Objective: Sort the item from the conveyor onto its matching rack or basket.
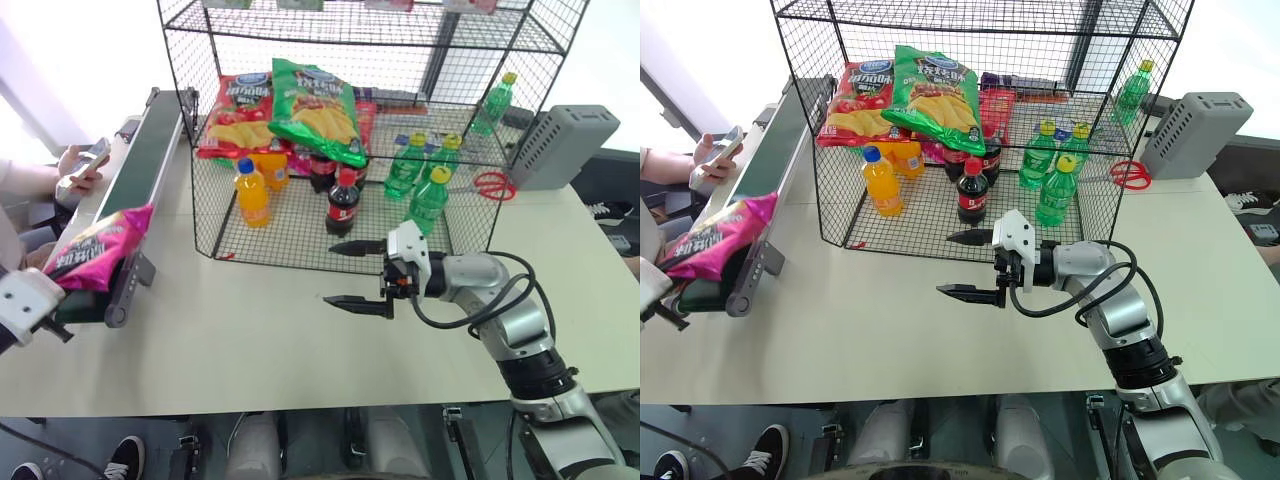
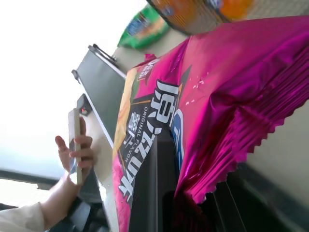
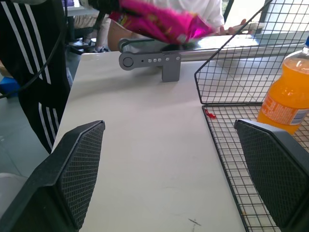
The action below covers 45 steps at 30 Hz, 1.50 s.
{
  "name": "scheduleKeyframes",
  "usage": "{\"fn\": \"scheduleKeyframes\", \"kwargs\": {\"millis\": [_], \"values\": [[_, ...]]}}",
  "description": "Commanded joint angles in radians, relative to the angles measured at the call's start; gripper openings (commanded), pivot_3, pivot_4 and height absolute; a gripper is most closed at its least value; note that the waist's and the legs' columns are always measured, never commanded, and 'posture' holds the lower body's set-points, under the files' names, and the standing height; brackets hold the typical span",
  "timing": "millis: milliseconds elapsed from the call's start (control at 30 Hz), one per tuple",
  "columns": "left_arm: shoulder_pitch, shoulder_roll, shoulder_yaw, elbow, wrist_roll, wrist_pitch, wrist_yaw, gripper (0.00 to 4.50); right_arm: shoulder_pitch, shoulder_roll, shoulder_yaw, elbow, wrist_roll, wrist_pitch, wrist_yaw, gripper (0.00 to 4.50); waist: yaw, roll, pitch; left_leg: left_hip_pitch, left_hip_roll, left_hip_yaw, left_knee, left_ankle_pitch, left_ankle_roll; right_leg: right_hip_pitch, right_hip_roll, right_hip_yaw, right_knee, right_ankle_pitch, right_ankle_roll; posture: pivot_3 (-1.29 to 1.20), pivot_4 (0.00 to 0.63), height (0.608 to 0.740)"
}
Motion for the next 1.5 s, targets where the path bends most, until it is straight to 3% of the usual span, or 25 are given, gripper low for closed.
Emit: {"fn": "scheduleKeyframes", "kwargs": {"millis": [33,200,333,433,567,967,1133,1300,1400,1500], "values": [[0.022,-0.005,0.119,-0.169,-0.316,0.223,-0.091,0.03,-0.024,0.003,-0.018,0.005,-0.003,-0.032,0.001,4.5,-0.002,0.0,0.0,0.0,0.0,0.0,0.0,0.0,0.0,0.0,0.0,0.0,0.0,0.0,0.0,0.0,0.15,0.74],[0.152,0.005,0.24,-0.404,-0.801,0.654,-0.18,0.03,-0.026,-0.006,-0.037,0.004,0.037,0.002,0.026,4.5,-0.005,0.0,0.0,0.0,0.0,-0.001,0.0,0.0,0.0,0.0,0.0,0.001,0.001,0.0,0.0,0.0,0.15,0.74],[0.218,0.036,0.281,-0.529,-1.144,0.921,-0.171,0.03,-0.029,-0.032,-0.07,-0.049,0.177,0.176,0.055,4.5,0.003,0.0,0.0,0.001,0.0,-0.001,0.0,0.0,0.0,0.001,0.0,0.001,0.001,0.0,0.0,0.0,0.15,0.74],[0.209,0.072,0.239,-0.551,-1.461,1.075,-0.106,0.03,-0.022,-0.077,-0.079,-0.117,0.295,0.34,0.075,4.5,0.003,0.0,0.0,0.002,0.0,-0.003,0.001,0.0,0.0,0.003,0.0,0.001,0.001,0.0,0.0,0.0,0.15,0.74],[0.103,0.048,0.128,-0.548,-1.618,1.132,-0.049,0.03,-0.02,-0.13,-0.083,-0.137,0.395,0.509,0.081,4.5,0.002,0.001,0.001,0.005,-0.001,-0.003,0.0,0.0,0.0,0.004,0.0,0.002,0.001,0.0,-0.001,0.0,0.15,0.74],[-0.185,0.008,-0.118,-0.462,-1.659,1.264,-0.015,0.03,-0.113,-0.085,-0.162,-0.161,0.667,0.729,0.054,4.5,0.001,0.001,0.001,0.005,-0.002,-0.002,0.0,0.0,0.0,0.004,0.001,0.003,0.001,0.0,-0.001,0.0,0.15,0.74],[-0.224,-0.036,-0.139,-0.457,-1.644,1.269,0.009,0.03,-0.116,0.008,-0.109,-0.17,0.634,0.705,-0.017,4.5,-0.001,0.0,0.0,0.004,-0.001,-0.002,0.0,0.0,0.0,0.004,0.002,0.003,0.0,0.0,-0.001,0.0,0.15,0.74],[-0.226,-0.053,-0.136,-0.453,-1.647,1.275,0.033,0.03,-0.111,0.024,-0.093,-0.173,0.619,0.699,-0.019,4.5,0.004,0.0,0.0,0.003,-0.002,-0.002,0.0,0.0,0.0,0.003,0.001,0.003,0.0,0.0,0.0,0.0,0.15,0.74],[-0.22,-0.062,-0.124,-0.451,-1.609,1.27,0.033,0.0,-0.109,0.015,-0.096,-0.176,0.631,0.715,-0.013,3.64,0.003,0.0,0.0,0.003,-0.002,-0.002,0.0,0.0,0.0,0.003,0.001,0.003,0.0,0.0,-0.001,0.0,0.15,0.74],[-0.214,-0.064,-0.115,-0.449,-1.58,1.269,0.031,0.0,-0.108,0.01,-0.106,-0.171,0.637,0.722,-0.017,2.15,0.002,0.0,0.0,0.003,-0.002,-0.002,0.0,0.0,0.0,0.003,0.001,0.003,0.0,0.0,-0.001,0.0,0.15,0.74]]}}
